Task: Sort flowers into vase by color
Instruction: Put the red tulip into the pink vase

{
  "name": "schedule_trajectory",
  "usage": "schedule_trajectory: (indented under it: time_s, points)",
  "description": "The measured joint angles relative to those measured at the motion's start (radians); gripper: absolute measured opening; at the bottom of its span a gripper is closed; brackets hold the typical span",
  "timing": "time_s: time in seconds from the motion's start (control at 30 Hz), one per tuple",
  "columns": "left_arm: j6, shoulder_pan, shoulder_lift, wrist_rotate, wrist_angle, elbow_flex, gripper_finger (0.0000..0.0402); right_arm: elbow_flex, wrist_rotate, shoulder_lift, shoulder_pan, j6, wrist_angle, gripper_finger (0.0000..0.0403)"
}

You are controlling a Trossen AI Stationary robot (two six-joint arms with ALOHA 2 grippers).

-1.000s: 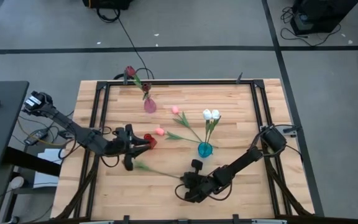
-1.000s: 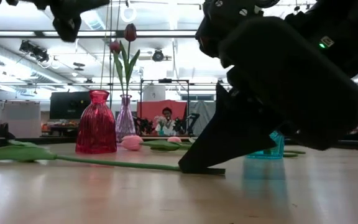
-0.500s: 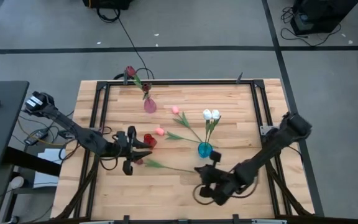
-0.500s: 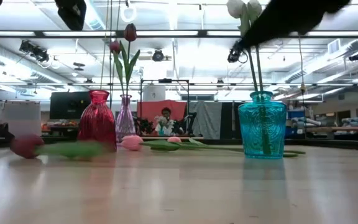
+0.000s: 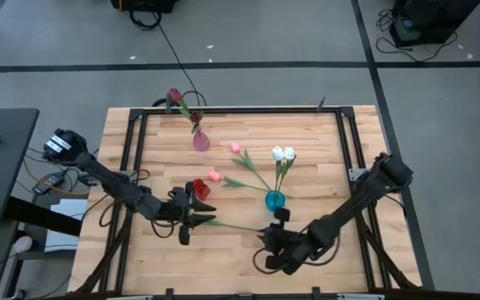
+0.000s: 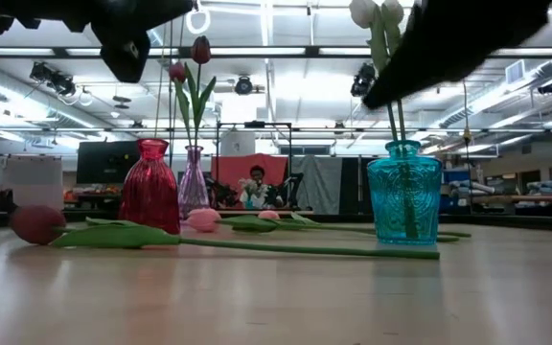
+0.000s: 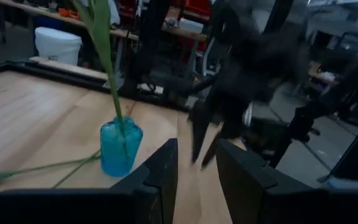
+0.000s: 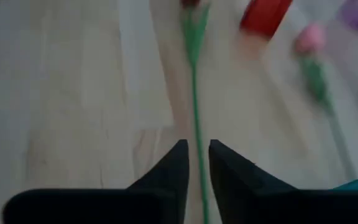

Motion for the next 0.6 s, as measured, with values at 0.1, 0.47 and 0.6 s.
schedule_trajectory:
  time_s: [0.1,0.47,0.6]
  points:
    - [0.0,0.0,0.002,0.001,0.016,0.0,0.0115,0.0,-0.072,0.061,-0.02,0.005,-0.01,0.0093]
    - [0.002,0.0,0.001,0.002,0.013,0.0,0.0115,-0.039,-0.118,0.116,-0.048,0.068,-0.041,0.0106]
    - [0.003,0.0,0.001,0.002,0.012,0.0,0.0115,-0.127,-0.145,0.089,-0.068,0.087,0.046,0.0105]
